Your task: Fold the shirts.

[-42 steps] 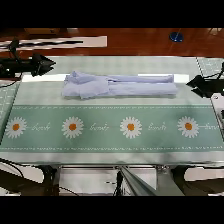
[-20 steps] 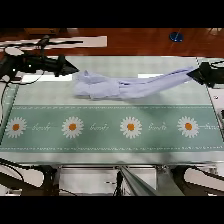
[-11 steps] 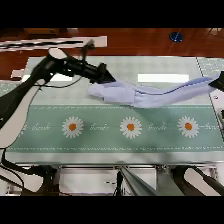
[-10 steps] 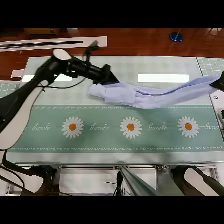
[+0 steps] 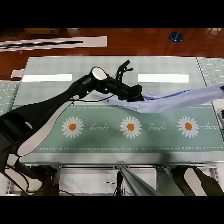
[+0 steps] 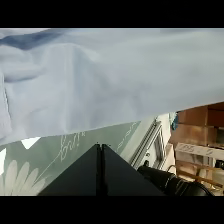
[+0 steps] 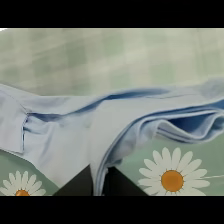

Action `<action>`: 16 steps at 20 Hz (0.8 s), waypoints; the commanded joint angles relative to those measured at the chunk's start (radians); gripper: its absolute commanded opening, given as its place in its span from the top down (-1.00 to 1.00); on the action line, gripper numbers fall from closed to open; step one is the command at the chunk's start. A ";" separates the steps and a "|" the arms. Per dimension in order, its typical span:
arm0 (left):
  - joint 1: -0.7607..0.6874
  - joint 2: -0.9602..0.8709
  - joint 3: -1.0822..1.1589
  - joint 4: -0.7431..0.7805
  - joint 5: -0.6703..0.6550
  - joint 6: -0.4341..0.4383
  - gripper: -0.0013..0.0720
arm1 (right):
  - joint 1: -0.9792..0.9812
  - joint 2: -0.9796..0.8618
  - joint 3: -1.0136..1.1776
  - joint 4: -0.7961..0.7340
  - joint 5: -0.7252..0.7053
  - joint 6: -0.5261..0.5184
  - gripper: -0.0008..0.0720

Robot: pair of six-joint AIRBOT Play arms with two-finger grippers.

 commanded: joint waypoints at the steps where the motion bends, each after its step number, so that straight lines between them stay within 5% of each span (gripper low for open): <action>1: -0.050 -0.053 0.001 -0.072 0.029 -0.019 0.90 | 0.001 0.080 0.000 -0.005 0.033 0.009 0.92; 16: -0.214 -0.280 0.270 -0.123 0.032 -0.120 0.90 | 0.001 0.140 0.000 0.052 0.031 0.016 0.92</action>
